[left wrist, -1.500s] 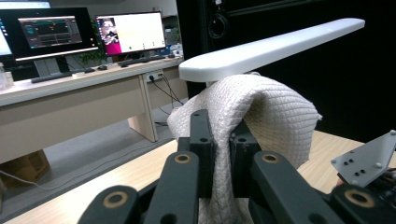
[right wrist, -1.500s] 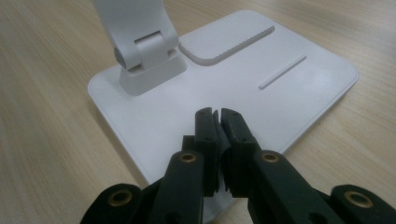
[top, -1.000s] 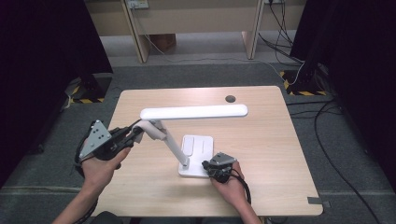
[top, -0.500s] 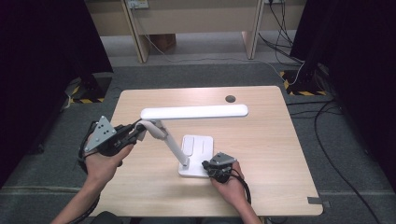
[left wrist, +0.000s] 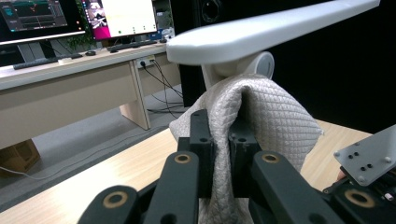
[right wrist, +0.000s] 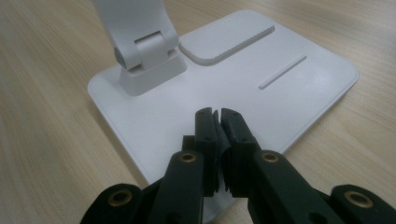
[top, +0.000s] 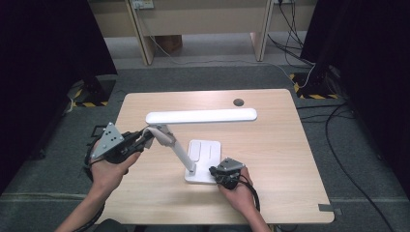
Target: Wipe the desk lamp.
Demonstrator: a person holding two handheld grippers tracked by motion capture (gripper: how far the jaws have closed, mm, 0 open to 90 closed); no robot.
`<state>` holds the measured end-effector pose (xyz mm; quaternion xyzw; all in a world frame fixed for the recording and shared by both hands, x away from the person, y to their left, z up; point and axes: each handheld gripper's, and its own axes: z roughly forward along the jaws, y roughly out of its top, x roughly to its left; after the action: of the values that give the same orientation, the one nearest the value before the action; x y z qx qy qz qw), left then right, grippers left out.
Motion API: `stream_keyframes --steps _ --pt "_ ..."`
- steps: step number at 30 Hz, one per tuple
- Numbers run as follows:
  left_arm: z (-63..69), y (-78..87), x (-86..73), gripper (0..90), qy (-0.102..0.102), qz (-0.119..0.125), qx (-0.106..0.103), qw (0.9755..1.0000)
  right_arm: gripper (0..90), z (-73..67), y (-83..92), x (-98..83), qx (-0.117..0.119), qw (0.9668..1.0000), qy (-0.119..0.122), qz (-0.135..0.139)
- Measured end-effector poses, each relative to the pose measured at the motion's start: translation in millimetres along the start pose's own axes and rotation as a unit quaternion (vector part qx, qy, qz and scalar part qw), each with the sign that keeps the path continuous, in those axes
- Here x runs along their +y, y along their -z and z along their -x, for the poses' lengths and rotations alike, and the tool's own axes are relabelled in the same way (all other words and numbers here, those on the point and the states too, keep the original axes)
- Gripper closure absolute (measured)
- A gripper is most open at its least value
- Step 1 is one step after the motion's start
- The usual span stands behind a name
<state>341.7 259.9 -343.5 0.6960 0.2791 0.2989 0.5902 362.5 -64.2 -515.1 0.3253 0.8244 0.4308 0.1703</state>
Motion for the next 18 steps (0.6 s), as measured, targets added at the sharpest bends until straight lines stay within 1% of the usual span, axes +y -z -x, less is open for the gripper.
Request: stream_keyframes --steps 1,2,3,4,5,7,18 --pt "0.2 -0.2 -0.8 83.5 0.0 -0.001 0.0 1.0 85.9 0.0 0.0 0.0 0.0 1.0 0.0 0.0" --pt "-0.4 -0.8 -1.1 83.5 -0.005 0.002 0.0 1.0 85.9 0.1 0.0 0.0 0.0 1.0 0.0 0.0" --pt "0.4 -0.4 -2.1 83.5 0.0 -0.002 0.0 1.0 85.9 0.1 0.0 0.0 0.0 1.0 -0.001 0.0" --pt "0.5 -0.4 -2.7 83.5 0.001 -0.002 0.0 1.0 85.9 0.1 -0.1 0.0 0.001 1.0 -0.001 0.0" --pt "-0.1 -1.1 -3.0 83.4 -0.004 0.003 -0.001 1.0 85.9 0.1 -0.1 0.0 0.001 1.0 -0.001 0.0" --pt "0.2 -1.1 -3.8 83.5 -0.005 0.0 -0.001 1.0 85.9 0.1 -0.1 0.0 0.001 1.0 -0.001 0.0" --pt "2.4 -3.7 -10.3 83.5 0.0 -0.002 -0.002 1.0 85.9 0.1 -0.1 0.0 0.001 1.0 -0.002 0.0"
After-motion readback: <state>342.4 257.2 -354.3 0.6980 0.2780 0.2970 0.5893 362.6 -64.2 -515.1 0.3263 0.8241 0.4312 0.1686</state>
